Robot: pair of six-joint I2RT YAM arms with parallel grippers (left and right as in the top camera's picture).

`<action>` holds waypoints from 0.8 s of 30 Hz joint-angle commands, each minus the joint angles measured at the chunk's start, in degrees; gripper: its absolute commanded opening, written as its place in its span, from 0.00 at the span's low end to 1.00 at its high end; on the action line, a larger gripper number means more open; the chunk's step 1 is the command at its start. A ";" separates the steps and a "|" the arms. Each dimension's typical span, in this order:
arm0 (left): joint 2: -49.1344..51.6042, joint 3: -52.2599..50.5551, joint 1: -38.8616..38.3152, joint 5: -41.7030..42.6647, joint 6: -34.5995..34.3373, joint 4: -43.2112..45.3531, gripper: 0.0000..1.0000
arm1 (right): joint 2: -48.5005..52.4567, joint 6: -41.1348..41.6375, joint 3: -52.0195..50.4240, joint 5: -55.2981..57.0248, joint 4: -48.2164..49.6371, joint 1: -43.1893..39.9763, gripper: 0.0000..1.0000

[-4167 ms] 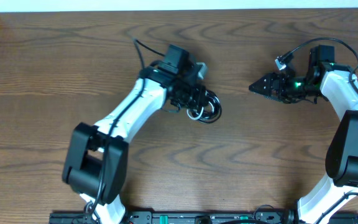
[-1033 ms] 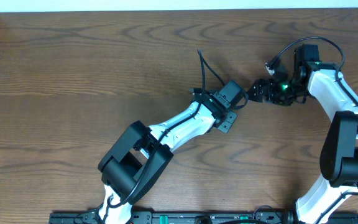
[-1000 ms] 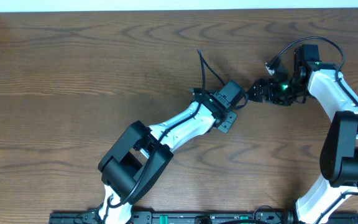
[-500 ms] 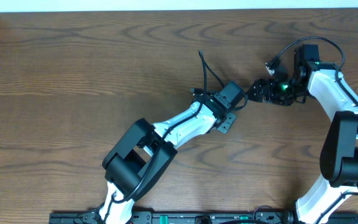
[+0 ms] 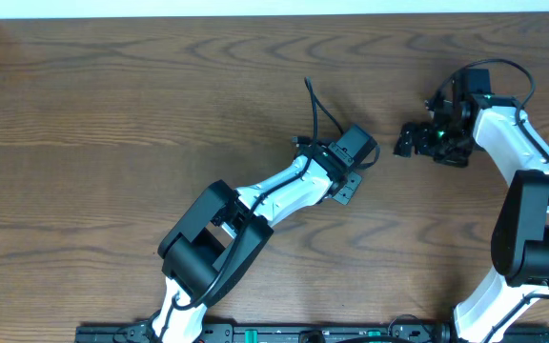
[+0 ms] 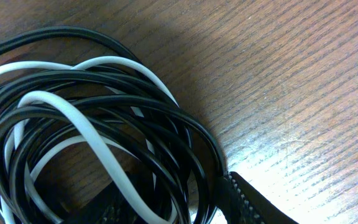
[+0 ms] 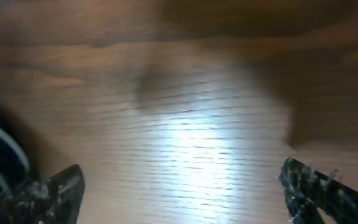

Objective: Untangle cables

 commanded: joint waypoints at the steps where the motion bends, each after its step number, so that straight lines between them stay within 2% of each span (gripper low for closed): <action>1: 2.34 -0.15 -0.42 -0.07 -0.31 -0.13 0.46 | 0.39 2.01 -0.02 3.32 -0.22 -0.09 0.99; 2: 2.34 -0.15 -0.55 -0.07 -0.31 -0.13 0.45 | 0.39 2.01 -0.02 3.34 -0.22 -0.09 0.99; 4: 2.34 -0.15 -0.96 -0.11 -0.26 -0.13 0.37 | 0.39 2.01 -0.02 3.32 -0.22 -0.09 0.99; 8: 2.34 -0.15 -1.42 -0.15 -0.26 -0.11 0.13 | 0.39 2.01 -0.02 3.32 -0.28 -0.09 0.99; 9: 2.34 -0.15 -1.42 -0.15 -0.24 -0.11 0.13 | 0.39 1.99 -0.02 3.32 -0.31 -0.09 0.99; 11: 2.34 -0.15 -1.42 -0.15 -0.26 -0.07 0.13 | 0.39 1.99 -0.02 3.30 -0.37 -0.09 0.99; 12: 2.34 -0.15 -1.42 -0.15 -0.26 0.00 0.17 | 0.39 1.99 -0.02 3.30 -0.39 -0.07 0.99; 13: 2.34 -0.15 -1.42 -0.13 -0.26 0.09 0.32 | 0.39 1.99 -0.02 3.30 -0.37 -0.04 0.99; 14: 2.34 -0.15 -1.42 -0.13 -0.28 0.09 0.40 | 0.39 1.99 -0.02 3.30 -0.39 -0.02 0.99; 16: 2.32 -0.15 -1.42 -0.13 -0.28 0.09 0.43 | 0.39 1.99 -0.02 3.30 -0.39 -0.02 0.99; 17: 2.32 -0.15 -1.42 -0.13 -0.28 0.09 0.41 | 0.39 1.99 -0.02 3.30 -0.39 -0.02 0.99; 19: 2.34 -0.15 -1.42 -0.13 -0.39 0.09 0.10 | 0.39 1.99 -0.02 3.28 -0.37 -0.02 0.99; 20: 2.32 -0.15 -1.42 -0.13 -0.92 0.07 0.08 | 0.39 1.99 -0.02 3.28 -0.37 -0.02 0.99; 24: 1.75 0.55 -1.22 -0.13 -2.27 -0.55 0.07 | 0.39 1.49 -0.02 2.38 -0.39 -0.02 0.99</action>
